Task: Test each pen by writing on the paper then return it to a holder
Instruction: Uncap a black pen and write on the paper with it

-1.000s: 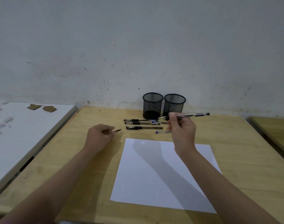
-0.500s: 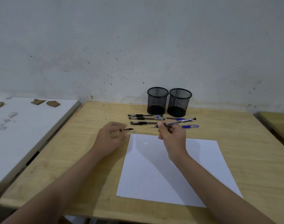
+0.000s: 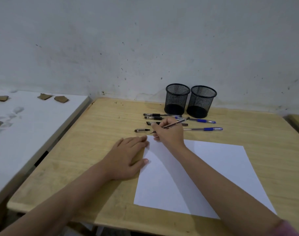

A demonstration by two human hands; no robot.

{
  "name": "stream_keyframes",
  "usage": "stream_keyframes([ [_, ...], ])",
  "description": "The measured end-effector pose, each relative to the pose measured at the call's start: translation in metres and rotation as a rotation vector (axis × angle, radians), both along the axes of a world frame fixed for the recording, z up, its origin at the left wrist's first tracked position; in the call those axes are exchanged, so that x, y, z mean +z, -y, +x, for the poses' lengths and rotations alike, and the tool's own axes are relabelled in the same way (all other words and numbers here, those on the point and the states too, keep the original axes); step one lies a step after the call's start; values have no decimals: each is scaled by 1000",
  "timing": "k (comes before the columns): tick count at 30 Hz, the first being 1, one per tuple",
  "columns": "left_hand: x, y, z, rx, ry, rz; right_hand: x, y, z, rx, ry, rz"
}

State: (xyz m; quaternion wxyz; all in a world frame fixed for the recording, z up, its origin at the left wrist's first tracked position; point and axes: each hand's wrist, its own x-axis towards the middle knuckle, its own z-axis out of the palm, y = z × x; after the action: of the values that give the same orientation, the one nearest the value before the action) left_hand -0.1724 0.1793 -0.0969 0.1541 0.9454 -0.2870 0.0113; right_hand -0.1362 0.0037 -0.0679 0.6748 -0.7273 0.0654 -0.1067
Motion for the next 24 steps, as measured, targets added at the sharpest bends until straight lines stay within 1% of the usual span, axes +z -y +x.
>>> stream_keyframes([
  [5, -1, 0, -3, -12, -26, 16, -11, -3, 6, -67, 62, -40],
  [8, 0, 0, -3, -4, -31, 5, -15, -3, 8, -61, 96, -53],
  [14, 1, 1, -3, -1, -46, 0, -18, -3, 12, -16, 104, -69],
  [24, 3, 1, -4, 9, -57, -25, -22, -4, 16, -8, 90, -98],
])
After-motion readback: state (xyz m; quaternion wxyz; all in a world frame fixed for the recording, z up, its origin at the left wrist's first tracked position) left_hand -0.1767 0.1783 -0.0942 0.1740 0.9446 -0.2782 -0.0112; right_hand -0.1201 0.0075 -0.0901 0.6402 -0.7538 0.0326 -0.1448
